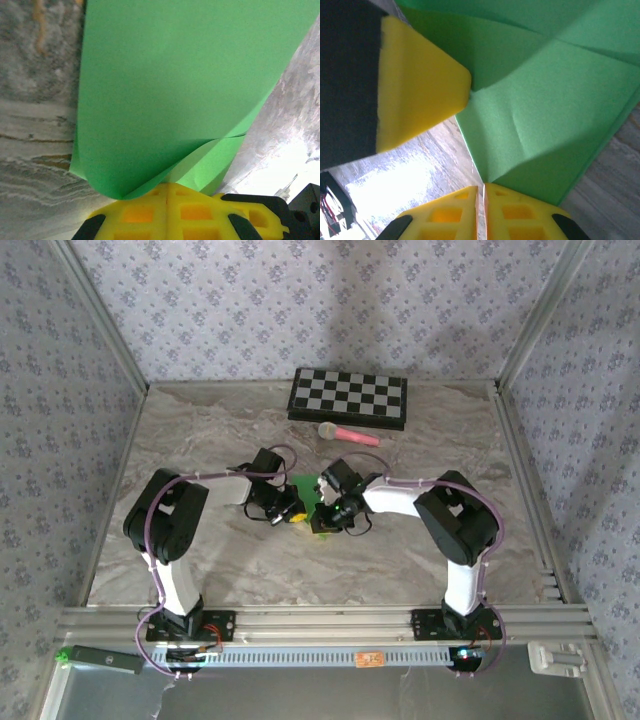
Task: Fold a paper plane with a square sheet of paper (pick it up from the middle)
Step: Third fold the triangle at the center of the table.
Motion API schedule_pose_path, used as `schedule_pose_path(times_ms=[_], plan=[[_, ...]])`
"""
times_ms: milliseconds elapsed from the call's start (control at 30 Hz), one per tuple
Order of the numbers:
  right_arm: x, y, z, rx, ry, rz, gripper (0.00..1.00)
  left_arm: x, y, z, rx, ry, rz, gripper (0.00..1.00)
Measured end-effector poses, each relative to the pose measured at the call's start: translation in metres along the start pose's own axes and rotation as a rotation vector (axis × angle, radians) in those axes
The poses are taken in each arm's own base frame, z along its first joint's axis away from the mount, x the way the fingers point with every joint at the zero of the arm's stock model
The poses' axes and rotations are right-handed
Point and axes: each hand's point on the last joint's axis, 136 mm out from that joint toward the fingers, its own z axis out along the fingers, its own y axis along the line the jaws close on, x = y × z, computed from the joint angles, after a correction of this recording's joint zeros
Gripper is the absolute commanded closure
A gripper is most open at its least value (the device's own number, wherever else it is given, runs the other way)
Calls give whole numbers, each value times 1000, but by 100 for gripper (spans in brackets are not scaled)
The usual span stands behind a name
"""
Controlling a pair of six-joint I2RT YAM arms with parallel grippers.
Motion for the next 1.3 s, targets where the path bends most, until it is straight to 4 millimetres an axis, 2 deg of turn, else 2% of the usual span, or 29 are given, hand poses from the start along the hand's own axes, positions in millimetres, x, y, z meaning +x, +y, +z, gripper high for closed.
schedule_pose_path(times_ms=[233, 367, 467, 633, 767, 1000, 1167, 1300], plan=[[24, -7, -7, 9, 19, 3, 87, -1, 0, 0, -4, 2, -1, 97], [36, -11, -17, 37, 29, 15, 87, -1, 0, -1, -3, 2, -1, 97], [28, -4, -32, 49, -12, -2, 88, -1, -1, -1, -3, 3, -2, 96], [-6, 19, -49, 29, -123, -54, 89, -1, -1, -1, -5, 3, -2, 96], [-14, 15, -40, 38, -132, -54, 90, -1, -1, -1, -5, 3, -3, 96], [-9, -4, -13, 72, -78, -26, 91, -1, -2, -1, -4, 3, -1, 96], [-7, -8, -5, 71, -63, -22, 92, -2, -5, -1, 4, -3, 6, 96], [-7, -8, -4, 72, -60, -25, 92, -7, -16, -5, 48, -32, 41, 93]])
